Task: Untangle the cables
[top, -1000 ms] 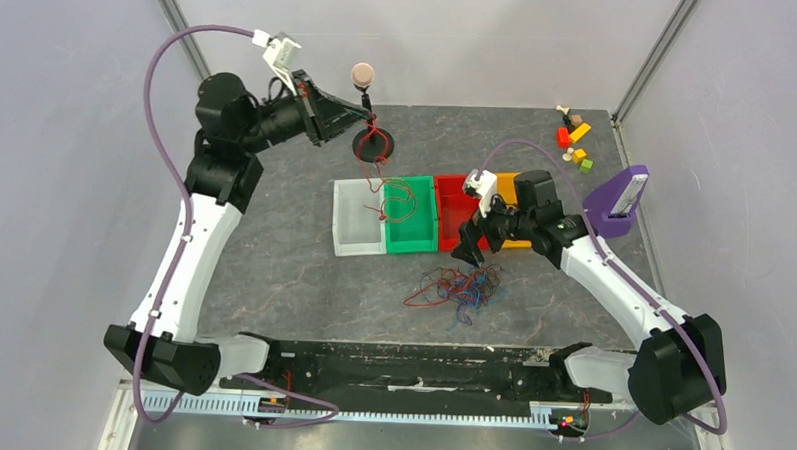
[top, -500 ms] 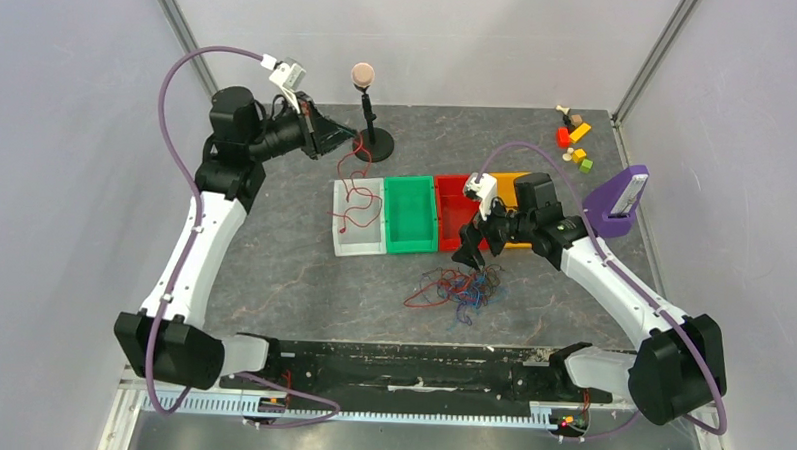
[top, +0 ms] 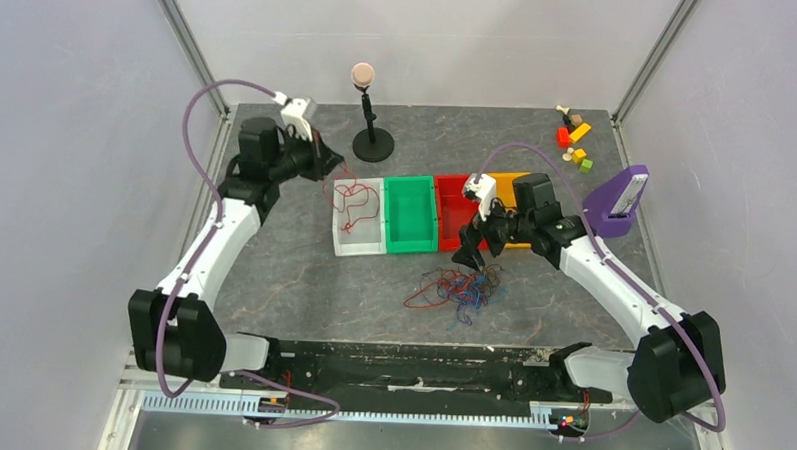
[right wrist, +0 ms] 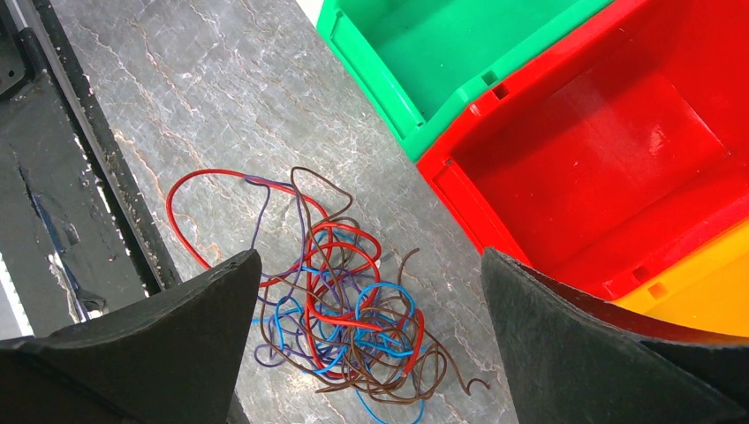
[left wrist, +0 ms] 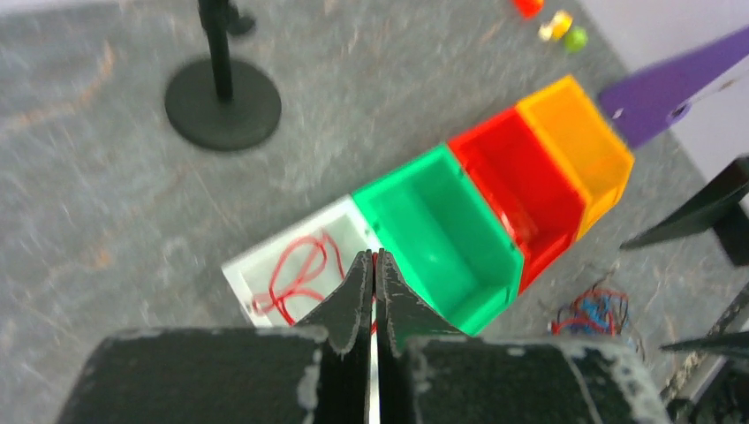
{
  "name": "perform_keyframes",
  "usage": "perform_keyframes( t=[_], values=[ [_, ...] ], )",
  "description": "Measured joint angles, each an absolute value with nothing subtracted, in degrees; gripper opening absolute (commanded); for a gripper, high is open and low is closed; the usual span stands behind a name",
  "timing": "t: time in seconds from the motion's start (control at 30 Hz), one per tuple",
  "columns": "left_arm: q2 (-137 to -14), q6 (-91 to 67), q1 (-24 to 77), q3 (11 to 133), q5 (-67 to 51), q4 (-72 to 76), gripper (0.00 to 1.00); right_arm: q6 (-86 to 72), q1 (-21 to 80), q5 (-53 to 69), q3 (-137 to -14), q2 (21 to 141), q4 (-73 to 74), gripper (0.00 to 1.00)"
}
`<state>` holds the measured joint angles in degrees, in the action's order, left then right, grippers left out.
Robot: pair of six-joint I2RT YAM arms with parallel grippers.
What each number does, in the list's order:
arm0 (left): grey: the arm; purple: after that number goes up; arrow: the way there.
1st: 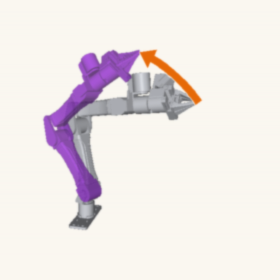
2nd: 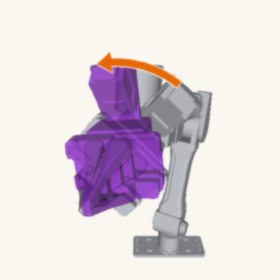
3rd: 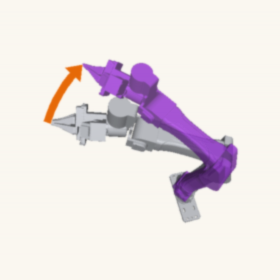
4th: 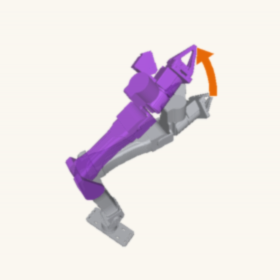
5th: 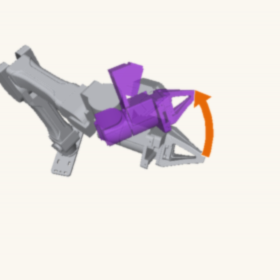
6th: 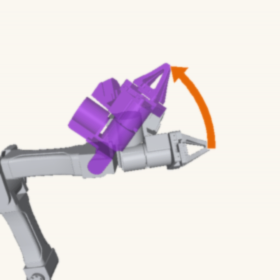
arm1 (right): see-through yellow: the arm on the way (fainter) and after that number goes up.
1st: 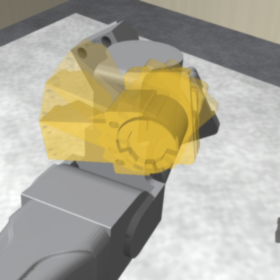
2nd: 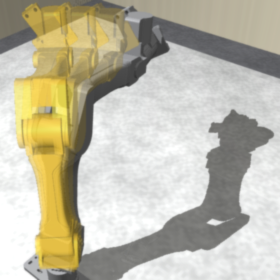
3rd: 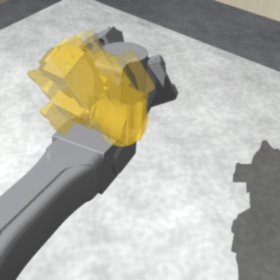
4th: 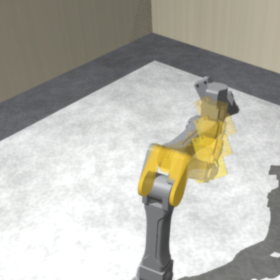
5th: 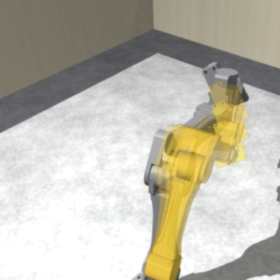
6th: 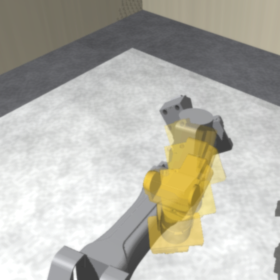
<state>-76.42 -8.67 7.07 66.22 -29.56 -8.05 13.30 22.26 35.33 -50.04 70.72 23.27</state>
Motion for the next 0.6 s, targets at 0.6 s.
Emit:
perform_keyframes(
  t=[0.6],
  values=[
    [-83.7,-7.2,15.9,50.4,-16.7,-0.8,0.02,13.3,22.3,34.7,-48.1,71.6,23.2,0.97]
  ],
)
